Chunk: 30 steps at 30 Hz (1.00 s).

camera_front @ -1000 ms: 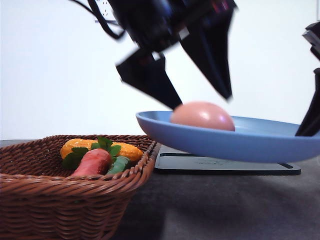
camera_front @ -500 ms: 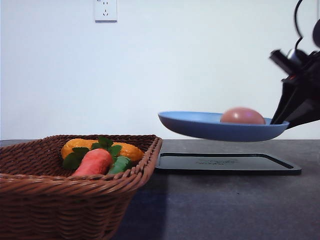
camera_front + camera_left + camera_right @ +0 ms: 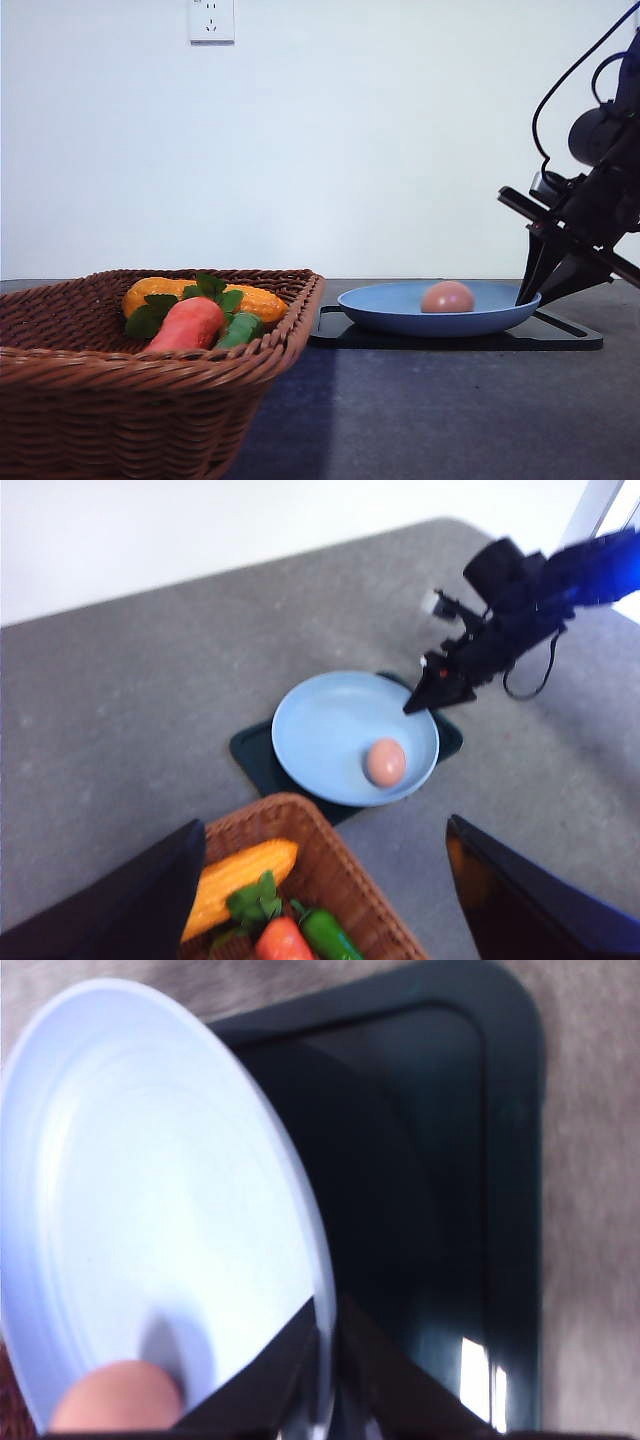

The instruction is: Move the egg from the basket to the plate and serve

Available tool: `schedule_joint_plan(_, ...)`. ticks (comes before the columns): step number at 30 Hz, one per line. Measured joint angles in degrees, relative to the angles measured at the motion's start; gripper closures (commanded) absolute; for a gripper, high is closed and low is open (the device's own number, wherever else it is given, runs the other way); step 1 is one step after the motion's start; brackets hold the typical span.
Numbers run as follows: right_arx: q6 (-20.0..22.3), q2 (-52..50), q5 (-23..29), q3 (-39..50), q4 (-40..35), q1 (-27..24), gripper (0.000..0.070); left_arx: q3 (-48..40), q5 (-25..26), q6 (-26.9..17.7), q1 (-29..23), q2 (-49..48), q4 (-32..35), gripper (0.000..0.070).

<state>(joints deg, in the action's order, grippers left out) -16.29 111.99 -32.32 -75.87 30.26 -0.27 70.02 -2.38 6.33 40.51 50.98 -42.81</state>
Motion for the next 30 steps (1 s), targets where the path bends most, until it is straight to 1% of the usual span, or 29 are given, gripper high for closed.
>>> schedule_joint_plan(2,0.0,0.35,-0.04,-0.27,0.07,0.0,0.0698,0.0,-0.28,0.0,0.0,0.02,-0.5,0.0207)
schedule_joint_plan(3,0.0,0.35,-0.04,-0.31,0.13,0.0,0.0686,0.0,-0.3,0.0,0.0,0.0,-0.52,0.0207)
schedule_joint_plan(4,0.0,0.35,-0.03,-0.35,0.15,0.0,0.0657,0.0,-0.3,0.0,0.0,0.0,-0.52,0.0207)
schedule_joint_plan(8,0.0,0.35,-0.16,-0.38,0.15,0.0,0.0489,0.0,-0.33,0.0,0.0,0.0,-0.52,0.0208)
schedule_joint_plan(9,0.0,0.35,-0.22,-0.39,0.15,0.0,0.0467,0.0,-0.34,0.0,0.0,0.0,-0.52,0.0208)
schedule_joint_plan(10,0.0,0.35,-0.24,-0.4,0.15,0.0,0.0457,0.0,-0.35,0.0,0.0,0.01,-0.52,0.0207)
schedule_joint_plan(15,0.0,0.35,-0.29,-0.67,0.23,-0.14,0.0456,0.0,-0.35,0.0,0.0,0.37,-0.54,0.0208)
schedule_joint_plan(17,0.0,0.27,-0.4,-1.3,0.58,-0.45,0.0456,0.0,-0.36,0.0,0.0,0.86,-0.59,0.0219)
schedule_joint_plan(18,0.0,0.09,-0.44,-1.65,0.75,-0.62,0.0456,0.0,-0.41,0.0,0.0,1.13,-0.59,0.0238)
schedule_joint_plan(20,0.0,-0.65,-0.48,-2.64,1.87,-1.05,0.0457,0.0,-0.58,-0.01,0.0,1.71,-0.47,0.03)
schedule_joint_plan(22,-0.02,-1.86,-0.49,-3.64,3.3,-1.78,0.0469,0.0,-0.86,-0.27,0.0,2.36,-0.04,0.0407)
schedule_joint_plan(23,-0.02,-2.76,-0.48,-4.07,3.87,-2.25,0.0488,0.0,-1.11,-0.58,0.0,2.74,0.26,0.0473)
schedule_joint_plan(24,0.0,-3.89,-0.48,-4.31,4.24,-2.71,0.0524,0.0,-1.7,-0.99,0.0,3.12,0.57,0.054)
schedule_joint_plan(26,0.13,-6.47,-0.48,-4.66,5.22,-3.36,0.0621,0.0,-2.84,-2.14,0.0,4.19,1.1,0.0662)
schedule_joint_plan(27,0.62,-8.06,-0.45,-4.66,5.71,-3.8,0.0673,0.0,-3.66,-2.98,0.0,4.94,1.36,0.069)
schedule_joint_plan(28,1.3,-9.68,-0.41,-4.67,6.33,-4.1,0.0695,0.0,-4.65,-3.92,0.0,5.8,1.74,0.07)
schedule_joint_plan(30,2.82,-12.77,-0.24,-4.68,7.72,-4.29,0.07,0.0,-6.74,-5.66,-0.1,7.6,2.56,0.07)
